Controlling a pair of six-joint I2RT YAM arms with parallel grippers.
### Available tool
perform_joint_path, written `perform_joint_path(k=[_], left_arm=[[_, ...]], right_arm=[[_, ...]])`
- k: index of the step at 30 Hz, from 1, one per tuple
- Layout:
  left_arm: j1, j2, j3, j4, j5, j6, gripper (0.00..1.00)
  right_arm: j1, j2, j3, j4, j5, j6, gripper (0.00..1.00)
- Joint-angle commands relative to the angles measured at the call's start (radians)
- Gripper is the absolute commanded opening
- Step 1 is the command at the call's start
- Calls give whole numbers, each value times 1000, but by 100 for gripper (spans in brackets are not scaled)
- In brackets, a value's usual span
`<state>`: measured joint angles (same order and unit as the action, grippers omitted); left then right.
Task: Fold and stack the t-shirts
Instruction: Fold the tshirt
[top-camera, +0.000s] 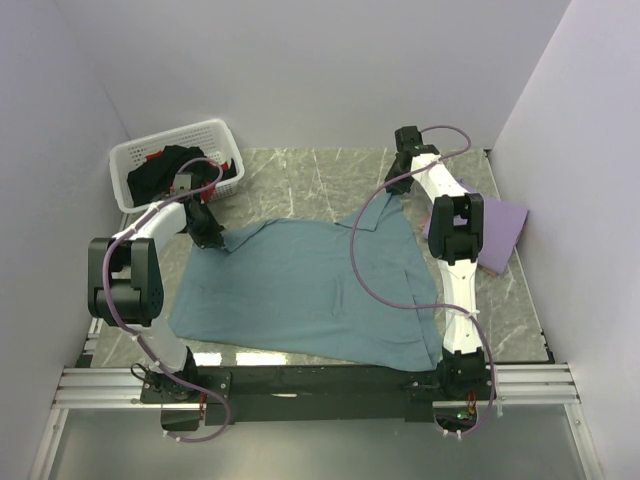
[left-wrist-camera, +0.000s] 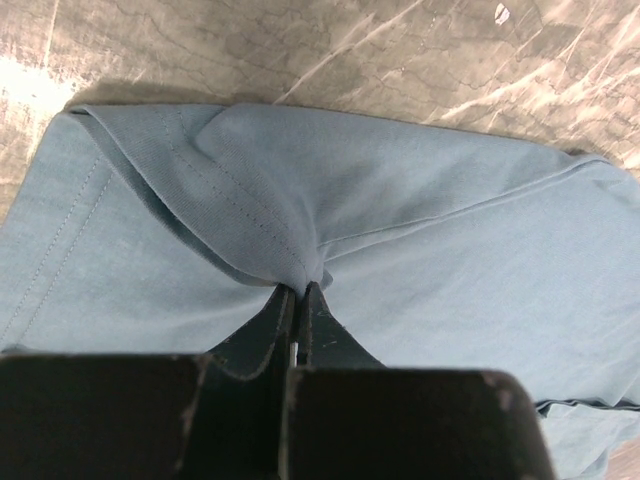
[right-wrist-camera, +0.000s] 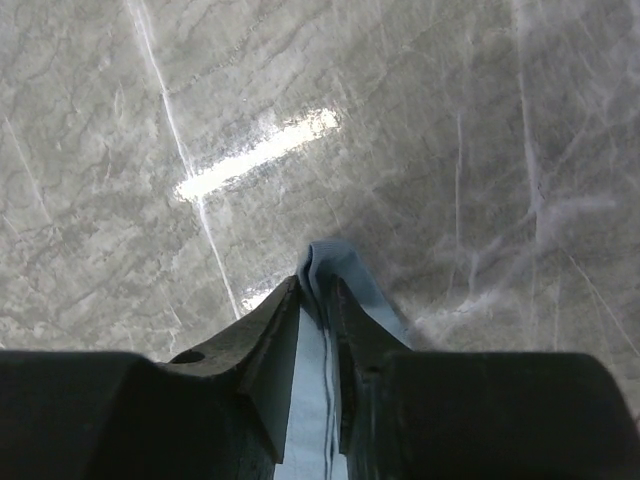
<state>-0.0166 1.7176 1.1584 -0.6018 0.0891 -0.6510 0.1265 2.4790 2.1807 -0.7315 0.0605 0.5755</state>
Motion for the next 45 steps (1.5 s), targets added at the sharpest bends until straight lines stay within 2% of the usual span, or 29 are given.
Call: perform_joint_path(k=[1, 8, 14, 22, 33, 45], left_arm=[[3, -13, 41, -4, -8, -10, 0], [4, -1, 81, -30, -57, 17, 0], [14, 10, 144, -55, -86, 47, 0], [69, 31, 176, -59, -86, 73, 0], [125, 50, 192, -46, -63, 100, 0], [141, 39, 192, -61, -86, 178, 0]], right_arm=[[-2, 9, 40, 12, -8, 1, 24], [-4, -23, 41, 30, -39, 27, 0], [-8, -98, -7, 40, -83, 37, 0], [-11, -187, -38, -51, -142, 12, 0], [-11, -385, -217, -144, -200, -32, 0], [-8, -669, -530, -201, -217, -81, 0]])
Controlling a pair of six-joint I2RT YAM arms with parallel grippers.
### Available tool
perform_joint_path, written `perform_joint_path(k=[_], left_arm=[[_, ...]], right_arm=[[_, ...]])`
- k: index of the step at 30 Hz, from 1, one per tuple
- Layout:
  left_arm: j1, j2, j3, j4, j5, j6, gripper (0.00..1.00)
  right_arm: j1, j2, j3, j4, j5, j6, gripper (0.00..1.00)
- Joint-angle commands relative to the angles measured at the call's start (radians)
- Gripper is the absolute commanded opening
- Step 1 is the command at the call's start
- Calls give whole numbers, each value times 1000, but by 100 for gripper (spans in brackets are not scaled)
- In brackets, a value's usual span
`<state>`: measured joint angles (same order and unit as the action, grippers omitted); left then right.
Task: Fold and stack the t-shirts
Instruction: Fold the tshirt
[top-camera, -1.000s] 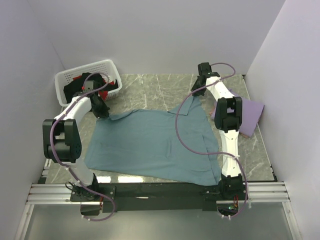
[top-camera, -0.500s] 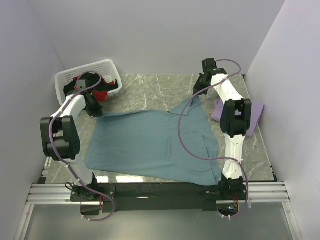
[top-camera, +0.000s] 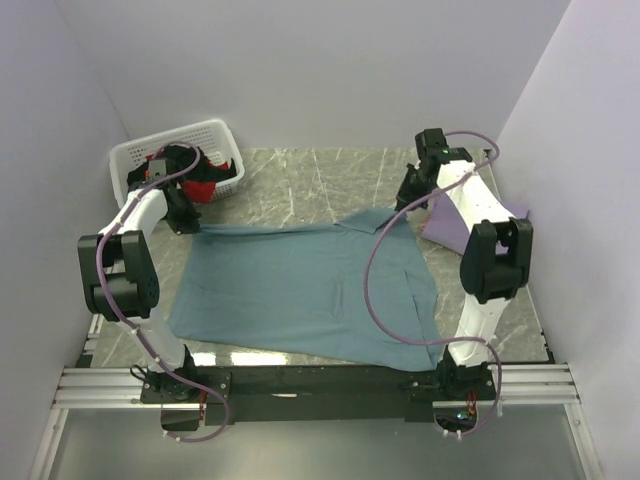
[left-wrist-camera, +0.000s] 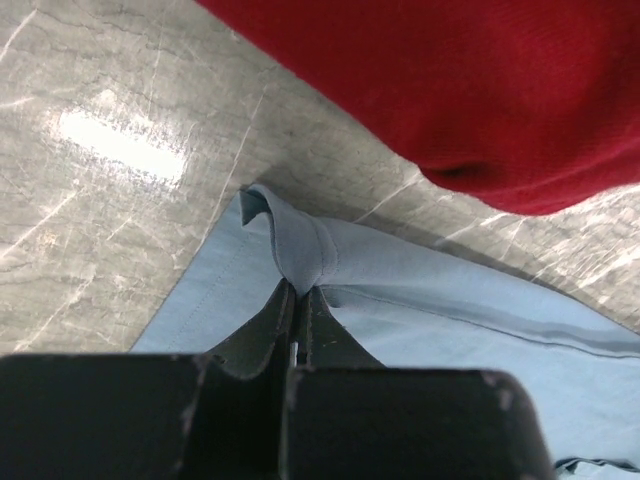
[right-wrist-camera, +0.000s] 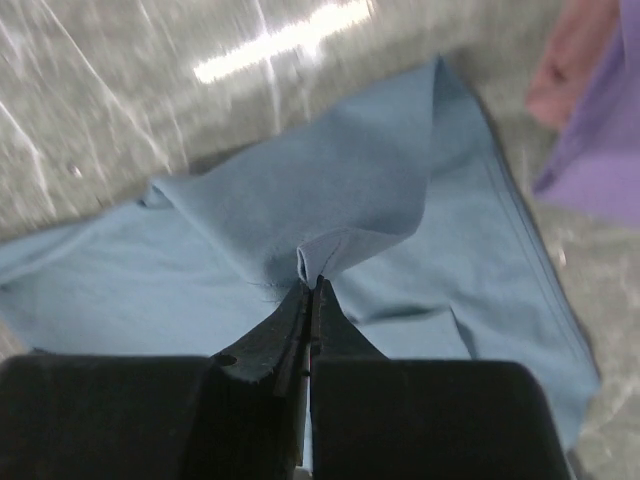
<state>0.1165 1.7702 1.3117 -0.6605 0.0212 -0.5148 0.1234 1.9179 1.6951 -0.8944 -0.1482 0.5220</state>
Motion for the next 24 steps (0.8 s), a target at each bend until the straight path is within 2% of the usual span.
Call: perform_joint_path(k=[1, 9, 14, 24], left_arm=[[12, -15, 32, -1, -18, 44, 0], [43, -46, 23, -43, -69, 87, 0], [87, -74, 1, -62, -49, 121, 0], [115, -110, -54, -85, 17, 147, 0]], right_arm=[[-5, -129, -81, -41, -11, -30, 0], [5, -313, -192, -106, -19, -16, 0], [27, -399, -239, -149, -11, -1, 0], [156, -566, -445, -190, 4, 76, 0]])
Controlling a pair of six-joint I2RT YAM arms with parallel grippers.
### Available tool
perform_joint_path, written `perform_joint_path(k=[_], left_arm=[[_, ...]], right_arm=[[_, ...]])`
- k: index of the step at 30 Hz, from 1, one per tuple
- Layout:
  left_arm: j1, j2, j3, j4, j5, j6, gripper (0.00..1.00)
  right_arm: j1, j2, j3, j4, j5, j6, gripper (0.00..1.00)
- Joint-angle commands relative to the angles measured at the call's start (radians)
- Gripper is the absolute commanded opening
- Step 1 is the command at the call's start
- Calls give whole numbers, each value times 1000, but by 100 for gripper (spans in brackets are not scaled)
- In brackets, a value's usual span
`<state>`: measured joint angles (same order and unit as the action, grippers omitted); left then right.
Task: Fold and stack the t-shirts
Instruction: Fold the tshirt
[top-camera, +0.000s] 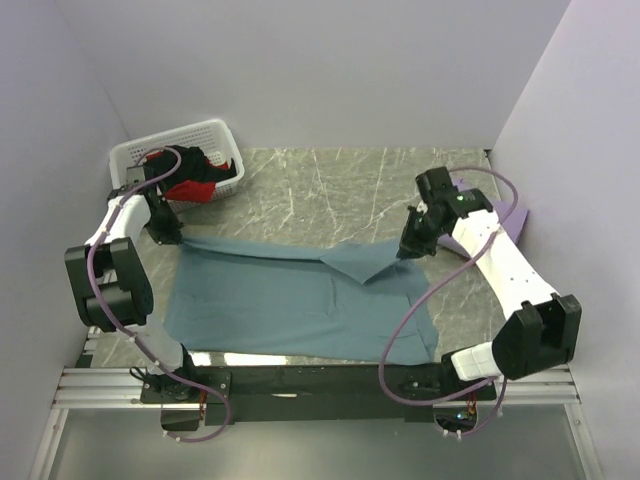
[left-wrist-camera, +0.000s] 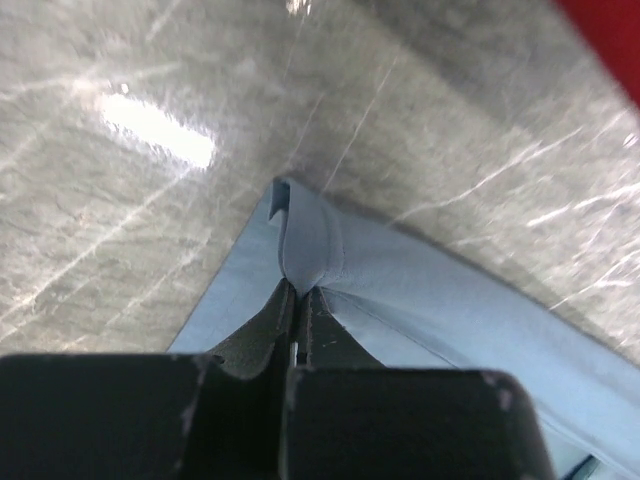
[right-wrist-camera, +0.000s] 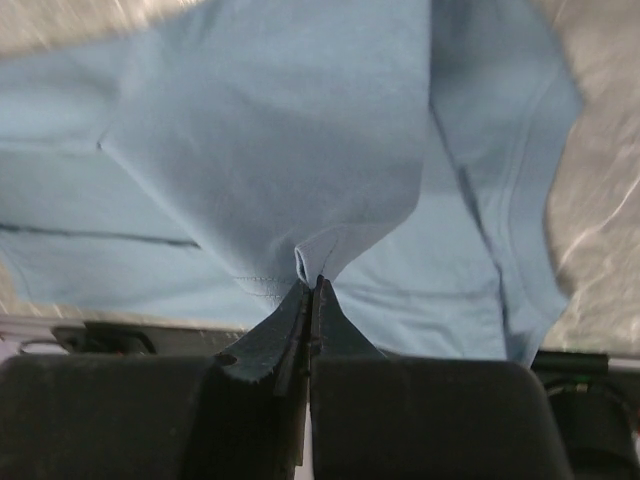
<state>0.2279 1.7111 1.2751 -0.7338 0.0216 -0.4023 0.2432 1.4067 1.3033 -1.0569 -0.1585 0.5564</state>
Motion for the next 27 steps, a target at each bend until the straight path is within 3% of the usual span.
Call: perform_joint_path(k=[1, 10, 27], left_arm=[[4, -53, -26, -13, 15, 36, 0], [8, -111, -94, -47, -52, 40, 0], [13, -208, -171, -133, -117, 22, 1]], right_arm=[[62, -66, -70, -25, 10, 60, 0], [128, -155, -188, -41, 11, 122, 0], [131, -262, -226, -173, -6, 89, 0]])
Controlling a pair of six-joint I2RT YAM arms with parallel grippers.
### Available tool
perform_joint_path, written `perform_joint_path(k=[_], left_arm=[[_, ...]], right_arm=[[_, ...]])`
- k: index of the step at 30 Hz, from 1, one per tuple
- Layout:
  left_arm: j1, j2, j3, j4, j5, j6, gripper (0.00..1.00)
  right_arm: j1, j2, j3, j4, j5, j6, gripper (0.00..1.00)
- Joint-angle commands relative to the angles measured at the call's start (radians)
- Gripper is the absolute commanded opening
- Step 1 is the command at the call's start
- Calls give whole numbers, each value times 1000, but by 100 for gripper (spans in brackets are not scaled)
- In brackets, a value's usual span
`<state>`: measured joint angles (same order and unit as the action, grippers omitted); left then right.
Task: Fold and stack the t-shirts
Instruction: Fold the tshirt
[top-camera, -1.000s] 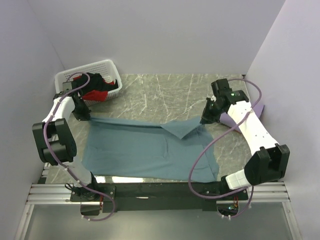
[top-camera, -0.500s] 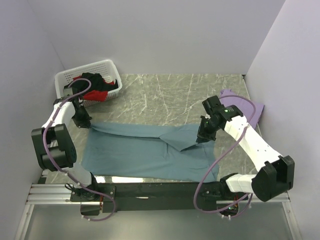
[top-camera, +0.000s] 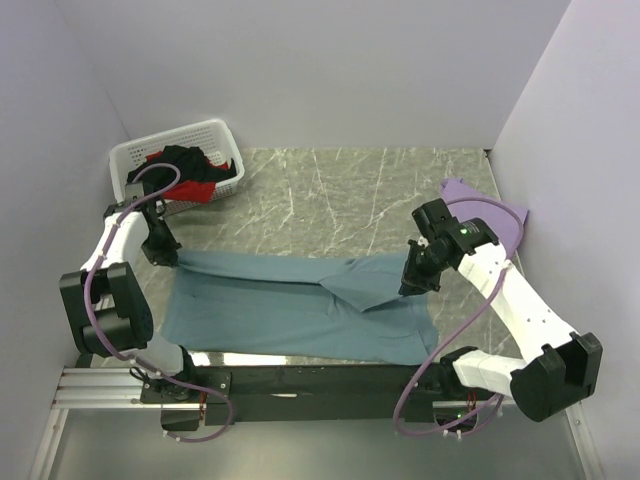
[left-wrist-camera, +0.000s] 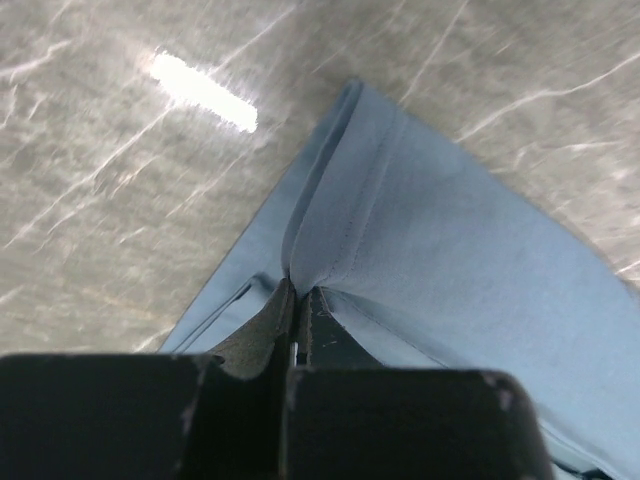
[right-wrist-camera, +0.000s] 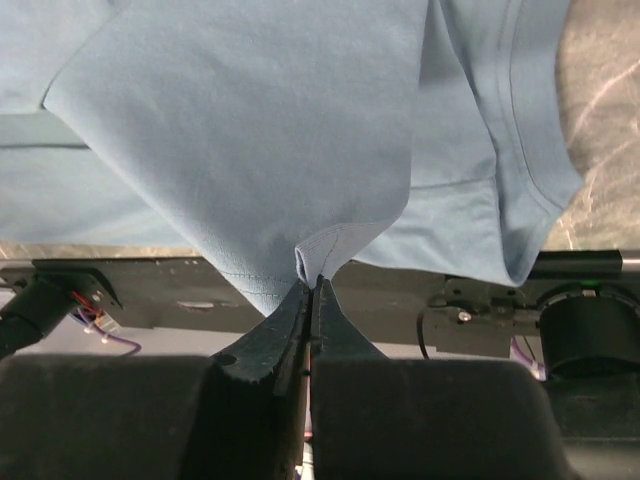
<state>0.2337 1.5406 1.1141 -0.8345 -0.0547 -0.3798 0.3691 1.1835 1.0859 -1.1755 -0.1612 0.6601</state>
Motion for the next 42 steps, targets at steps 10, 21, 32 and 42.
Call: perform_joint_path(k=[10, 21, 32, 42], left_arm=[[9, -59, -33, -80, -62, -21, 2], [19, -62, -13, -156, -53, -42, 36], [15, -165, 62, -163, -39, -67, 62], [-160, -2, -62, 95, 343, -206, 60]], right_arm=[[33, -88, -84, -64, -31, -8, 0], [65, -91, -122, -61, 8, -1, 0], [122, -74, 1, -84, 160, -8, 47], [378, 126, 59, 206, 58, -155, 41]])
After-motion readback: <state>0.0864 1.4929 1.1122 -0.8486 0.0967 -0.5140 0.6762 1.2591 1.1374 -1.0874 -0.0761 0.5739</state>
